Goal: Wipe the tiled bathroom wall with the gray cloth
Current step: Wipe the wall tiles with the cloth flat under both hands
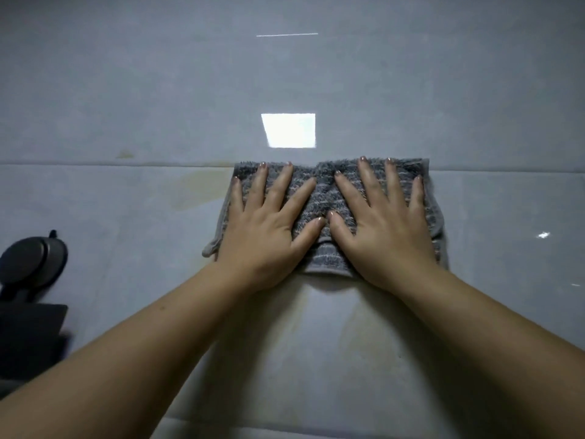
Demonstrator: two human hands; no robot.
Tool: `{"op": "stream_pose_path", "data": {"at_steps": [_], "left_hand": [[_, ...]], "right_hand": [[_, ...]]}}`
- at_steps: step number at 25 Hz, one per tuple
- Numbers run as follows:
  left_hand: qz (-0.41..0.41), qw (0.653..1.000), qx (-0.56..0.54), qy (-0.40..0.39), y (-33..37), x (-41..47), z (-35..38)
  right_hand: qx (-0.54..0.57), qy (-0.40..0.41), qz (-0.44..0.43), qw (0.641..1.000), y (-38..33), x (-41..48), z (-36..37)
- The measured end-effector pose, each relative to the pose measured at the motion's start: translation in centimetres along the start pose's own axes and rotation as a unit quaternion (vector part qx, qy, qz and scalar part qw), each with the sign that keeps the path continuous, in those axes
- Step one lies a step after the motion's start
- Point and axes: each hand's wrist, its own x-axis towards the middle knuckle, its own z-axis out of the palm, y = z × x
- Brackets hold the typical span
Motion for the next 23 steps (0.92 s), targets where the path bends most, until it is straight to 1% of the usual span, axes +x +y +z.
{"op": "stream_pose_path", "data": {"at_steps": [2, 5, 8, 10, 14, 18, 20, 23], "left_hand": [[0.006, 1.000, 0.001, -0.013, 1.5, -1.5, 0.3], [0.024, 0.999, -0.008, -0.023, 2.0, -0.5, 0.0], [0.036, 0.999, -0.015, -0.022, 0.0, 1.7, -0.6], [0.029, 0.999, -0.009, -0.014, -1.9, 3.1, -0.9], [0.011, 1.000, 0.021, -0.014, -6.9, 5.3, -1.9], [-0.043, 0.999, 0.027, -0.004, -11.7, 3.6, -2.4], [-0.065, 0.998, 0.020, 0.001, -12.1, 1.5, -2.2], [-0.042, 0.999, 0.016, 0.007, -10.3, -1.9, -1.4]], "right_hand": [[-0.010, 0.002, 0.002, 1.000, 0.9, -2.4, 0.1], [-0.015, -0.019, 0.032, 0.999, 1.9, -2.8, -0.4], [-0.022, -0.029, 0.083, 0.996, 0.3, -0.5, -0.4], [-0.011, -0.025, 0.095, 0.995, -1.4, 1.4, -0.4], [0.003, -0.018, 0.070, 0.997, -5.4, 5.1, -0.2], [0.009, -0.010, 0.019, 1.000, -10.2, 6.6, 0.5], [0.015, -0.004, -0.005, 1.000, -11.4, 5.4, 0.9], [0.004, 0.000, -0.027, 1.000, -11.2, 2.9, 1.1]]}}
